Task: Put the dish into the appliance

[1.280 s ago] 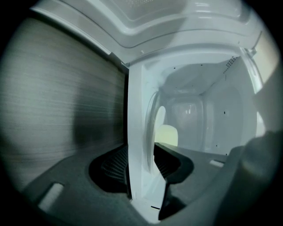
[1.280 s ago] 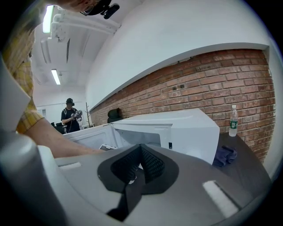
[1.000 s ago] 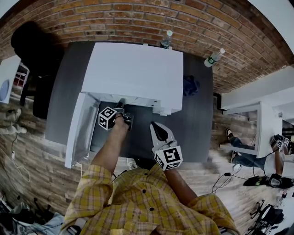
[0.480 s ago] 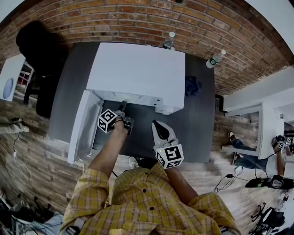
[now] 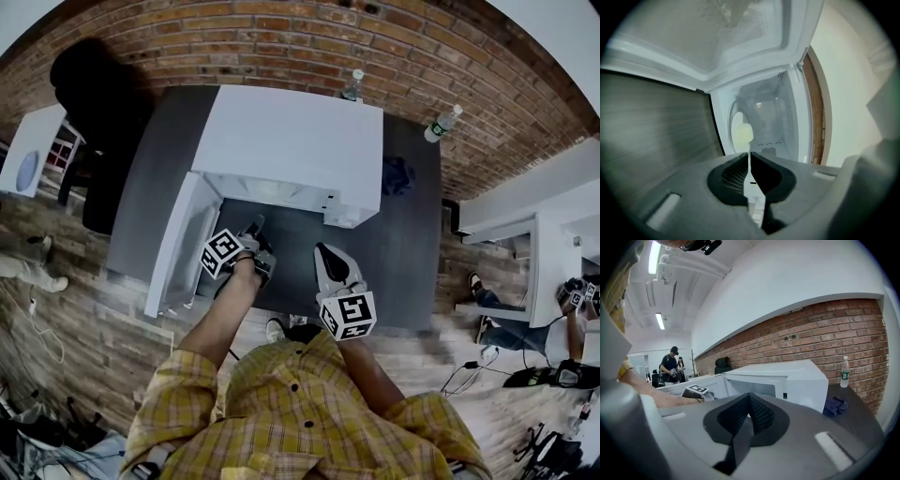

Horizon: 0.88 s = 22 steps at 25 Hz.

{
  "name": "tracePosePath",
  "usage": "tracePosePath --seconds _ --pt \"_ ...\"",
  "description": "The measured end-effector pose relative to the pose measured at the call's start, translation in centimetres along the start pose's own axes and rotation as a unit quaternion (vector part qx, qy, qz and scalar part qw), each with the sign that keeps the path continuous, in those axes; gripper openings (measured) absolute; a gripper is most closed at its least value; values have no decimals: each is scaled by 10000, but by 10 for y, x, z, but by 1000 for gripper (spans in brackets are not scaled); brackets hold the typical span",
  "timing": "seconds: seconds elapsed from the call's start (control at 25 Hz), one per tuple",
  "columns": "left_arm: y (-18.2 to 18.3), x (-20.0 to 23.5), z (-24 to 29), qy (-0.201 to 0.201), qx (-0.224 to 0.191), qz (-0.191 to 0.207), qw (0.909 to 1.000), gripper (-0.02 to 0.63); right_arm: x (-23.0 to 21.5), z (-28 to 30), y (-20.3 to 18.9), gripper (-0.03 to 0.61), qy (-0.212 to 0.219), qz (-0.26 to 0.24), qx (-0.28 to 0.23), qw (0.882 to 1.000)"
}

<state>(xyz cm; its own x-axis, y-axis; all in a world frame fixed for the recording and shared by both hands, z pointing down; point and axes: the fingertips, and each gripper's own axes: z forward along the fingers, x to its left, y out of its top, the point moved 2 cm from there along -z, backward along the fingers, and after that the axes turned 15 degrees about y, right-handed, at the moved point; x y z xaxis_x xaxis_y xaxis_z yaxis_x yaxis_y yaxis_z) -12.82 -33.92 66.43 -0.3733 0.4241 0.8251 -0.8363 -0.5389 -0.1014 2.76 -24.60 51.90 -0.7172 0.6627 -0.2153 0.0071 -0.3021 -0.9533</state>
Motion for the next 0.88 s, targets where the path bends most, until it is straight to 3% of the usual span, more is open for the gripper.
tracePosePath --seconds 0.56,0.88 --pt "-40 -23 -71 -758 16 395 9963 0 32 -22 1 0 1 -63 -57 10000" --pt "-64 -43 -108 -992 -211 1373 9853 -1 40 -34 -1 0 -43 29 -129 9999"
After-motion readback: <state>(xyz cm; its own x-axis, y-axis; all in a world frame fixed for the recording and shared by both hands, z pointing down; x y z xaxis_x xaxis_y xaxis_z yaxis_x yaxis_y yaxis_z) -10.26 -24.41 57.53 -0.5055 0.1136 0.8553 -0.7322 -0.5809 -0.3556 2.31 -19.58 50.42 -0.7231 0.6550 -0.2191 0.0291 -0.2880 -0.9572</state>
